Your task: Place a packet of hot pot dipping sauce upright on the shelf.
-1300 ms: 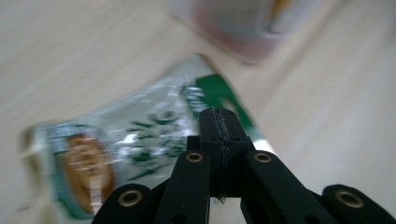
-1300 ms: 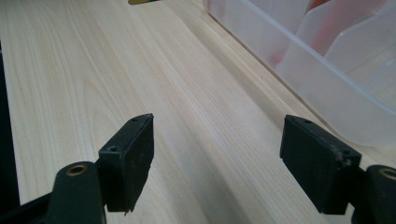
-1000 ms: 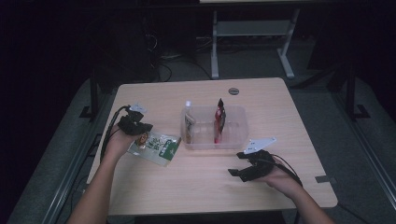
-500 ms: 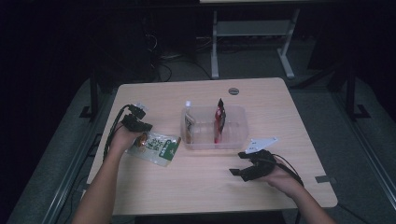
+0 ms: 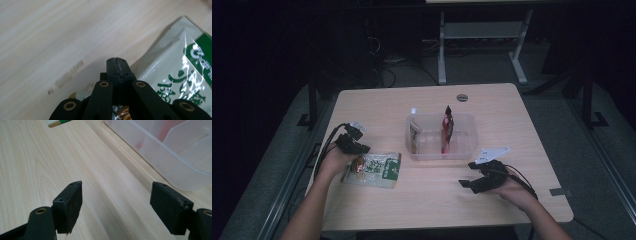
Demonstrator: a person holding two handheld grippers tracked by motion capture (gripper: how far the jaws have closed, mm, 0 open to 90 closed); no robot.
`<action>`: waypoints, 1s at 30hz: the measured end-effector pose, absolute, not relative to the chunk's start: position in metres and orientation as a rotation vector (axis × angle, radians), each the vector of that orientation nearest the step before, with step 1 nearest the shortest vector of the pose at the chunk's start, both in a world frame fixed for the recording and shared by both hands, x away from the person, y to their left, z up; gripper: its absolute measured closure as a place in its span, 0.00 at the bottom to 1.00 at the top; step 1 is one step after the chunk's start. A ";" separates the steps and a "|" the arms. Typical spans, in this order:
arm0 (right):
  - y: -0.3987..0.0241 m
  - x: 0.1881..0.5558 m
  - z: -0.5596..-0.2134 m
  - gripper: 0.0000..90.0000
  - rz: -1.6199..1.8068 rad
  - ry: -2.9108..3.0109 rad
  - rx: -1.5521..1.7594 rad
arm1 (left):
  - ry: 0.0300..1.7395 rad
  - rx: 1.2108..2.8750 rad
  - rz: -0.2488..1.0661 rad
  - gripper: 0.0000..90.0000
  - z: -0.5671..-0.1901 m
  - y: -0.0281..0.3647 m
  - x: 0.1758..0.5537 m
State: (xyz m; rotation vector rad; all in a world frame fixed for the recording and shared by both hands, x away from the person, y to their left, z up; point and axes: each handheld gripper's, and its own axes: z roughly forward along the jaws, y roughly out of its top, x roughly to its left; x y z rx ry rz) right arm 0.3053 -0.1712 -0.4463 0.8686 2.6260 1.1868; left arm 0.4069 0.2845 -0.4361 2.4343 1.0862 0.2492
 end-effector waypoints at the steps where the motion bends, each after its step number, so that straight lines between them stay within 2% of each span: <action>1: -0.171 0.305 -0.446 0.28 1.185 2.627 0.870 | 1.079 2.441 0.245 1.00 -0.436 0.285 0.401; 11: -0.171 0.306 -0.448 0.28 1.174 2.629 0.877 | 0.987 2.447 0.198 0.99 -0.433 0.289 0.361; 15: -0.171 0.306 -0.448 0.28 1.173 2.628 0.873 | 0.935 2.398 0.166 0.84 -0.419 0.305 0.354; 18: -0.171 0.307 -0.448 0.28 1.173 2.631 0.875 | 0.832 2.409 0.137 0.59 -0.419 0.308 0.344; 20: -0.171 0.307 -0.448 0.28 1.173 2.634 0.878 | 0.755 2.433 0.135 0.48 -0.423 0.308 0.337; 24: -0.170 0.306 -0.448 0.28 1.170 2.638 0.869 | 0.722 2.494 0.155 0.38 -0.436 0.305 0.336; 30: -0.169 0.307 -0.449 0.28 1.167 2.643 0.869 | 0.703 2.499 0.135 0.32 -0.442 0.305 0.339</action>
